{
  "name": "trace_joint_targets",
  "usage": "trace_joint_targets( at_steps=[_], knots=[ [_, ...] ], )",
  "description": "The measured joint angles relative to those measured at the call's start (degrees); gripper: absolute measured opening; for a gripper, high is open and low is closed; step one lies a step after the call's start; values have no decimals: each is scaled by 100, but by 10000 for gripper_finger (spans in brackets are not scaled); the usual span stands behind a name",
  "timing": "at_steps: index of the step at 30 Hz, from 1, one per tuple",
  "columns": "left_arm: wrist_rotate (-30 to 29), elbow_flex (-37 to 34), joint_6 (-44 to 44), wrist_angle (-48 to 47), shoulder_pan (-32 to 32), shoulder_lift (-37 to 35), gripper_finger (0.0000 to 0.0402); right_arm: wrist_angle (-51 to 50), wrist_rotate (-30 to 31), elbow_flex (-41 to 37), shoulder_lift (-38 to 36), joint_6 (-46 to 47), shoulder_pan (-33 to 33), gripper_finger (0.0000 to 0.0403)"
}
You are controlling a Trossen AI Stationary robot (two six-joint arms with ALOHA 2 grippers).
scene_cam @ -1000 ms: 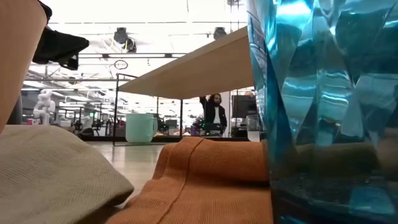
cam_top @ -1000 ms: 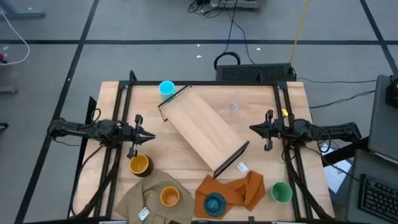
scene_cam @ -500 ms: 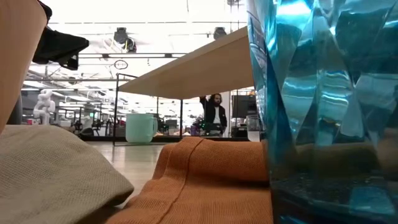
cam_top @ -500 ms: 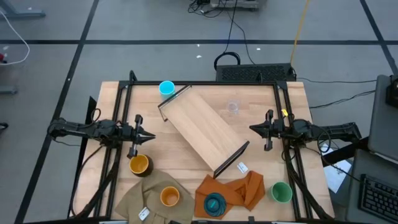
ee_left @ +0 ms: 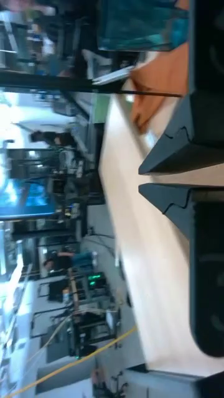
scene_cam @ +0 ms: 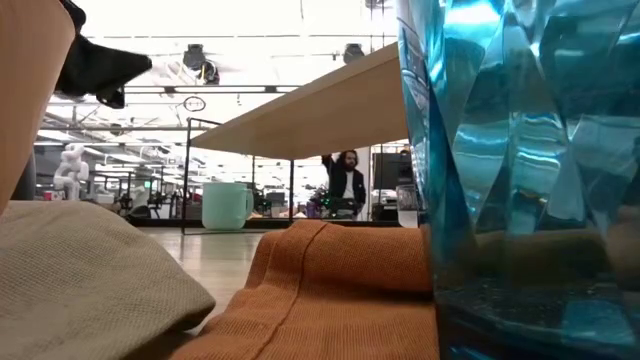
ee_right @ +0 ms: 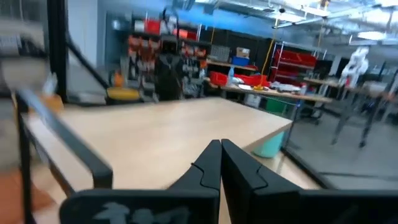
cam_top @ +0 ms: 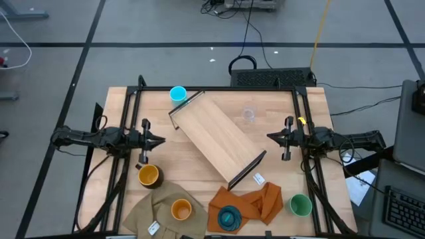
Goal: Stack small to large cups/mugs on shelf
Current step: Put the transparent mug on the shelf
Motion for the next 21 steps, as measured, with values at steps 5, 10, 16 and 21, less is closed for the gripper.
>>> trace_joint_targets(
  at_steps=[5,10,16,21],
  knots=[
    [33,0,-530,521,0,0,33,483,-3,0,0,2073,0,0],
    [28,0,-1291,1076,0,-2,33,1129,6,0,1,2630,-4,0],
    [-229,0,-1811,1518,0,-2,33,1591,-15,0,0,2716,3,0],
    [-266,0,-2551,1403,0,4,33,1784,-8,0,0,2765,2,0]
  ],
)
